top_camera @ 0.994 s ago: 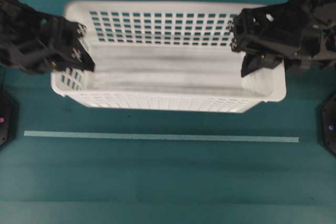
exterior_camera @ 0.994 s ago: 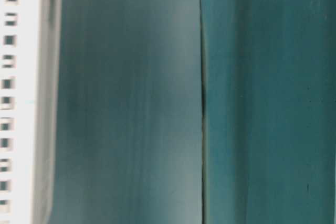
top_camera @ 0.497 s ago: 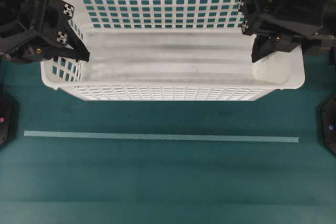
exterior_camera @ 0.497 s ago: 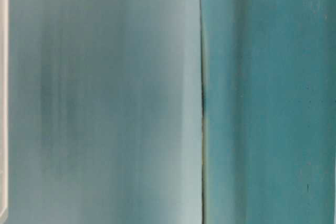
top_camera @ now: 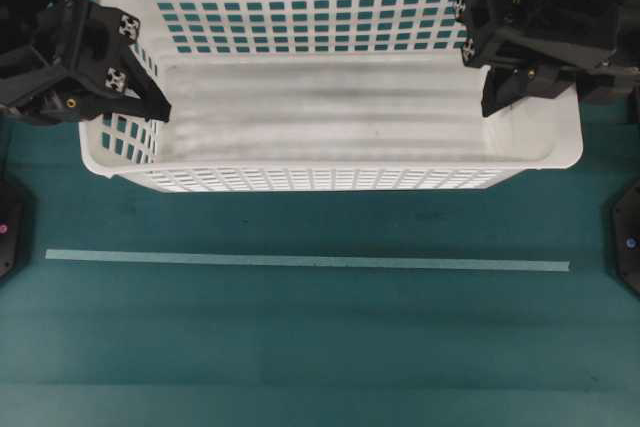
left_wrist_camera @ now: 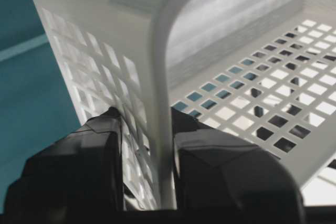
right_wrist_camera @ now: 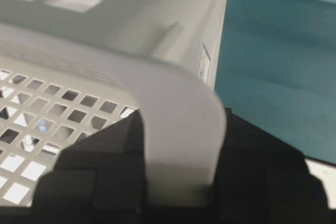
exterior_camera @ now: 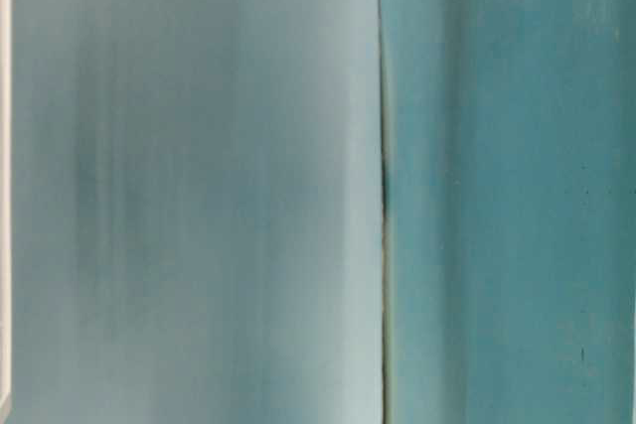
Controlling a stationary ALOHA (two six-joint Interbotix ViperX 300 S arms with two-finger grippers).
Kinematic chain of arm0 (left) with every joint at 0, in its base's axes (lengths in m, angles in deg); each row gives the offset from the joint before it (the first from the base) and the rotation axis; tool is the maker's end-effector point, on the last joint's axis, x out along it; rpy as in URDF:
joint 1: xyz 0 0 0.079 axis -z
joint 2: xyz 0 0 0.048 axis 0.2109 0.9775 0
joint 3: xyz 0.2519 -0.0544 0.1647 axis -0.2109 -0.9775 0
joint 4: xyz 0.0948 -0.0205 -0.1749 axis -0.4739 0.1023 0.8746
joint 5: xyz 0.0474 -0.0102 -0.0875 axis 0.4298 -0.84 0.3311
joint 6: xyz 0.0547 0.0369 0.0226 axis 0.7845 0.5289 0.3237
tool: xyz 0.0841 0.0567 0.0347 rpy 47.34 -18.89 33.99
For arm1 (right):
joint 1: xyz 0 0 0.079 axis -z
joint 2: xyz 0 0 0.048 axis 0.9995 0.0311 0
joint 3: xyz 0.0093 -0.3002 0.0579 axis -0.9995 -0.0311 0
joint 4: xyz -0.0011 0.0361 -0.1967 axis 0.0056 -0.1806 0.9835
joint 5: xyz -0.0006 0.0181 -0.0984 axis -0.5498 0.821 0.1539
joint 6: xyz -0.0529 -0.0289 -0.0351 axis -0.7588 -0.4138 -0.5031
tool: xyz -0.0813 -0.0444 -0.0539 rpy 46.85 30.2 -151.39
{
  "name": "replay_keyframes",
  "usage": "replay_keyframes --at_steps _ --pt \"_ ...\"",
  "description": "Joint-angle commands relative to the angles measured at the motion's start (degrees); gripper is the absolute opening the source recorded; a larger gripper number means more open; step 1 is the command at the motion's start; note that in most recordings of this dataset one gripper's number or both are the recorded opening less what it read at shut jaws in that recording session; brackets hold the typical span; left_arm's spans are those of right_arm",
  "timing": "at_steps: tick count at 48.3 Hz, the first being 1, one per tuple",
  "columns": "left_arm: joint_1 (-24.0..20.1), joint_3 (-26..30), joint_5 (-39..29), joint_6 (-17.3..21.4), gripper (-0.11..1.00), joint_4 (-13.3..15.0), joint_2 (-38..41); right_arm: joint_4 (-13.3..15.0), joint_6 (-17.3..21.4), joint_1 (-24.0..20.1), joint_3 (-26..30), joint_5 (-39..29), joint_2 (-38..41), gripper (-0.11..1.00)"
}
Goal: Lift the white basket with both hands.
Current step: 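Lower the held basket back down onto the table with both grippers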
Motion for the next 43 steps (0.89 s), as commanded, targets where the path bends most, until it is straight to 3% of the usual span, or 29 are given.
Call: replay_keyframes --at_steps 1,12,22,36,43 --pt "0.00 1.05 2.11 4.04 0.14 -0.44 0.70 -0.26 -4.48 -2.02 -1.32 1.05 2.02 0.18" --pt "-0.88 -6.33 3.43 4.39 0.14 -0.44 1.32 -0.18 -5.89 -1.93 -11.07 6.77 1.85 0.18" --pt "-1.93 -14.50 9.67 4.31 0.14 -0.44 1.41 -0.18 -7.21 -1.76 -18.98 16.26 0.88 0.18" --pt "-2.64 -22.85 15.47 4.31 0.14 -0.70 2.99 -0.09 -7.38 -1.23 -28.12 22.50 1.41 0.18" --pt "-2.55 -26.63 19.51 4.13 0.14 -0.70 5.10 -0.09 -7.38 -1.41 -34.37 30.59 2.02 0.18"
